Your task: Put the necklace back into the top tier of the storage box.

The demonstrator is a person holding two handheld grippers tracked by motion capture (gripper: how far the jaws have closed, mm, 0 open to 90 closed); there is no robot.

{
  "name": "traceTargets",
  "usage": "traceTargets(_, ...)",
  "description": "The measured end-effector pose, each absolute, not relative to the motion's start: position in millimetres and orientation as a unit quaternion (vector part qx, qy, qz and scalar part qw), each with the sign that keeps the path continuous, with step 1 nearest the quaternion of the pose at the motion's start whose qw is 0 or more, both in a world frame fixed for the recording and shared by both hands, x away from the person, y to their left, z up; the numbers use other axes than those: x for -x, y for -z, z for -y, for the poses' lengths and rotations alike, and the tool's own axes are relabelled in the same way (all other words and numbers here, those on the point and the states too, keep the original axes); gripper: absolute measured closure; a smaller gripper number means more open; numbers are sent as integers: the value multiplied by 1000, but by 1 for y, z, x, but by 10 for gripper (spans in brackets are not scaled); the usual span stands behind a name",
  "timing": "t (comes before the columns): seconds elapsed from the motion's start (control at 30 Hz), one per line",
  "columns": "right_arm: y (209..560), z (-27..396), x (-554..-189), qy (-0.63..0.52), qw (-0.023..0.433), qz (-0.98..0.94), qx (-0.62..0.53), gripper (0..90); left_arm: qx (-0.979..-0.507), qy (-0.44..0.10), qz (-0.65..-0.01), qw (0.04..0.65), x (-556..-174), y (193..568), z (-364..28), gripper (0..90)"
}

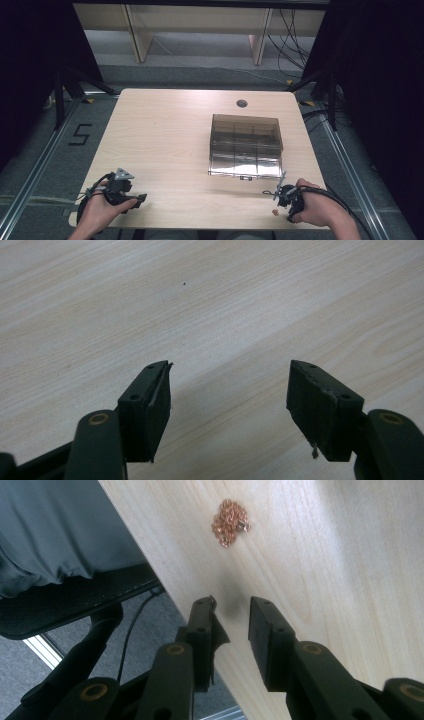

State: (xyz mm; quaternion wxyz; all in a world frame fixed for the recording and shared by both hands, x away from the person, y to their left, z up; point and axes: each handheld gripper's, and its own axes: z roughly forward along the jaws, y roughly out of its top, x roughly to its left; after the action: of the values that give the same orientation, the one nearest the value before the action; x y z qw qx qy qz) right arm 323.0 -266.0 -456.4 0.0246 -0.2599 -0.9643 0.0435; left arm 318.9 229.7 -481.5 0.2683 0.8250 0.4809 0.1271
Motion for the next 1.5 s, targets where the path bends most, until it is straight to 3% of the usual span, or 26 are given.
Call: traceTargets(1.5,468,228,-339,-47,13,983,178,783,-825,-130,-478,270,-318,481,-230,339)
